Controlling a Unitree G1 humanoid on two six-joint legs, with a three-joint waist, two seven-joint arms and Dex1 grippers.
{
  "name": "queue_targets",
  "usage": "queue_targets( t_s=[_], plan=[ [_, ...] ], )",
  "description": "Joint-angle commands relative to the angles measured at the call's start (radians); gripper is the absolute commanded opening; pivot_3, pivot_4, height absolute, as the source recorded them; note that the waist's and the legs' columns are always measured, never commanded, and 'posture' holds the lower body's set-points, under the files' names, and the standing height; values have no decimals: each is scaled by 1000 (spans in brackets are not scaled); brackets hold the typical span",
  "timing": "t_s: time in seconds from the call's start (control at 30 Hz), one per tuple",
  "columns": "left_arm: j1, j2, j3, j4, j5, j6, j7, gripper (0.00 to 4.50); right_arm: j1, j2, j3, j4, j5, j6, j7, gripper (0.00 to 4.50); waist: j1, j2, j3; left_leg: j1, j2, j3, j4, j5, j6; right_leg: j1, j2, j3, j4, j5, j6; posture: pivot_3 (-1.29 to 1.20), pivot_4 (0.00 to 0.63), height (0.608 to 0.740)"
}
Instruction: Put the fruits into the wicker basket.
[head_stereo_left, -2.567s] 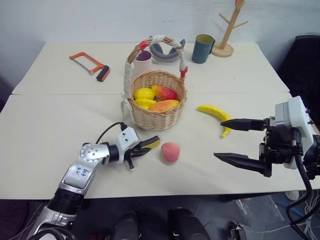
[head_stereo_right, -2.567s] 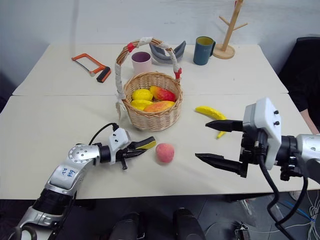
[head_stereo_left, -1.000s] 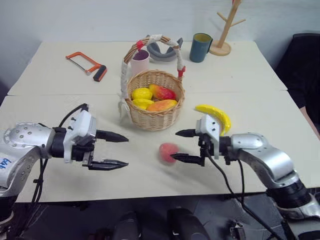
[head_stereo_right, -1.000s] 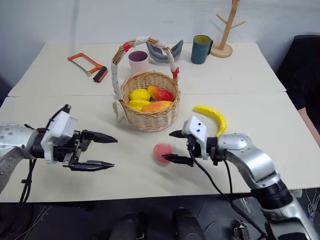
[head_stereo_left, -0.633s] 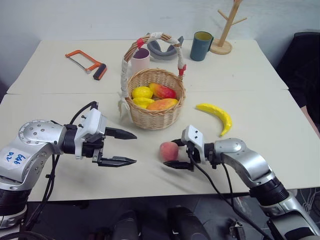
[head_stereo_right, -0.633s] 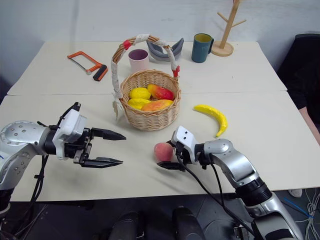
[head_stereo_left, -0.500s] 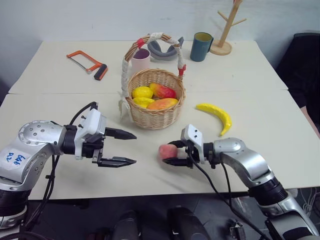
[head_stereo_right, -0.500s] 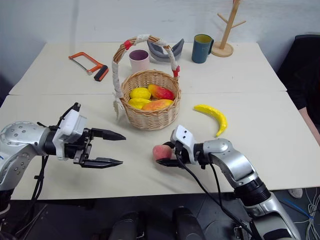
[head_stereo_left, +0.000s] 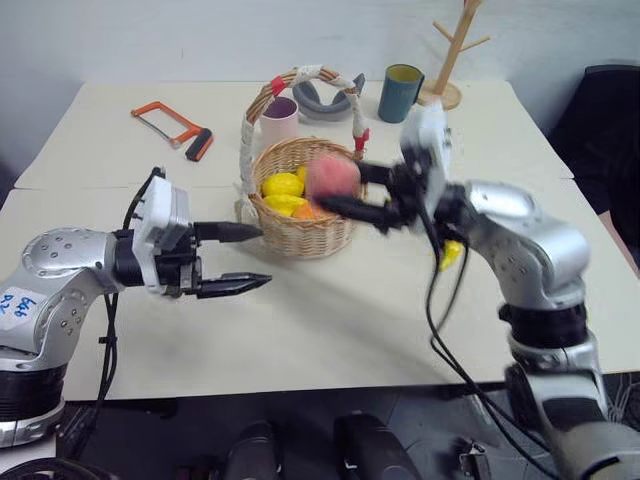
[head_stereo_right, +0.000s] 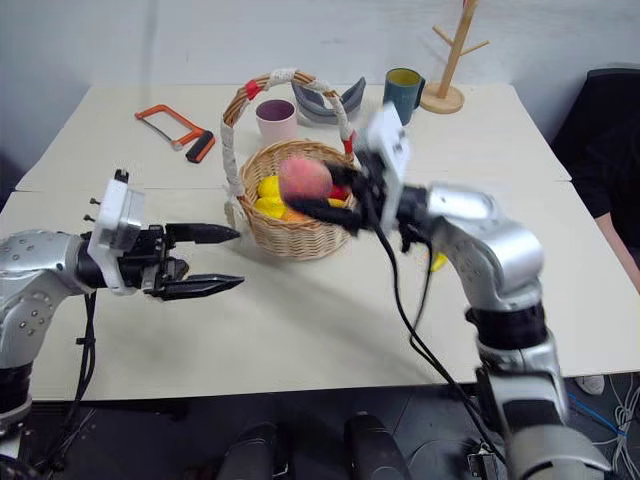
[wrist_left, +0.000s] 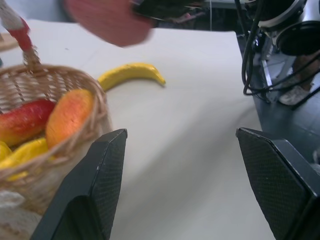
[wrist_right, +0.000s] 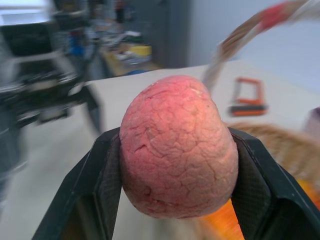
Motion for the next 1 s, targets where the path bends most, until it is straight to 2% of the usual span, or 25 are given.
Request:
queue_targets(
  t_s=[0.03, 0.13, 0.23, 0.33, 0.47, 0.57, 0.67, 0.73, 0.83, 1.0],
  plan=[
    [-20, -11, -11, -12, -11, 5, 13, 3659, -70, 55, 49, 161, -122, -72, -83, 2446, 0, 0, 0, 0, 0, 0, 0, 0, 0, 0, 0, 0, 0, 0, 0, 0, 150, 740],
    [-33, -17, -29, -7, 8, -9, 9, 3659, -130, 126, 82, 341, -219, -140, -153, 2446, -6, 0, 0, -2, -1, 1, 0, 0, 0, -2, -1, 1, 0, 0, 0, 0, 150, 740],
    [-51, -22, -34, 5, 10, -9, 13, 3659, -132, 145, 79, 388, -244, -174, -141, 3411, -8, 0, 0, -3, -1, 1, 0, 0, 0, -4, -1, 1, 1, 0, 0, 0, 150, 740],
    [-55, -24, -36, 5, 9, -9, 12, 3659, -115, 132, 52, 313, -229, -145, -132, 4424, -13, 0, 0, -5, -1, 1, 0, 0, 0, -6, -1, 1, 2, 0, 0, 0, 150, 740],
    [-62, -32, -48, 8, 12, -13, 12, 3659, -18, 35, -2, 67, -140, -39, -68, 4468, -15, 0, 0, -5, -1, 1, 0, 0, 0, -6, -1, 1, 2, 0, 0, 0, 150, 740],
    [-72, -44, -56, 9, 10, -10, 16, 3659, 110, -78, -117, -126, -53, 79, -67, 4468, -9, 0, 0, -5, -1, 0, 0, 0, 0, -5, -1, 0, 2, 0, 0, 0, 150, 740],
    [-78, -51, -63, 7, 7, -10, 12, 3659, 251, -187, -239, -212, -39, 161, -111, 4468, 0, 0, 0, -4, -1, 0, 0, 0, 0, -4, -1, 1, 1, 0, 0, 0, 150, 740],
    [-88, -60, -72, 13, 7, -11, 9, 3659, 352, -241, -321, -199, -70, 197, -167, 4468, 5, 0, 0, -3, -1, 1, 0, 0, 0, -3, -1, 1, 0, 0, 0, 0, 150, 740],
    [-106, -70, -85, 27, 12, -19, 1, 3659, 409, -253, -359, -137, -113, 204, -251, 4468, 0, 0, 0, -2, -1, 2, 0, 1, 0, -1, 0, 2, 0, 0, 0, 0, 150, 740],
    [-141, -87, -104, 49, 22, -33, -15, 3659, 426, -244, -288, 52, -206, 79, -266, 4468, -16, 0, 0, 0, 0, 2, -1, 2, -1, -1, 2, 3, 1, 0, 0, 0, 150, 740]
  ],
)
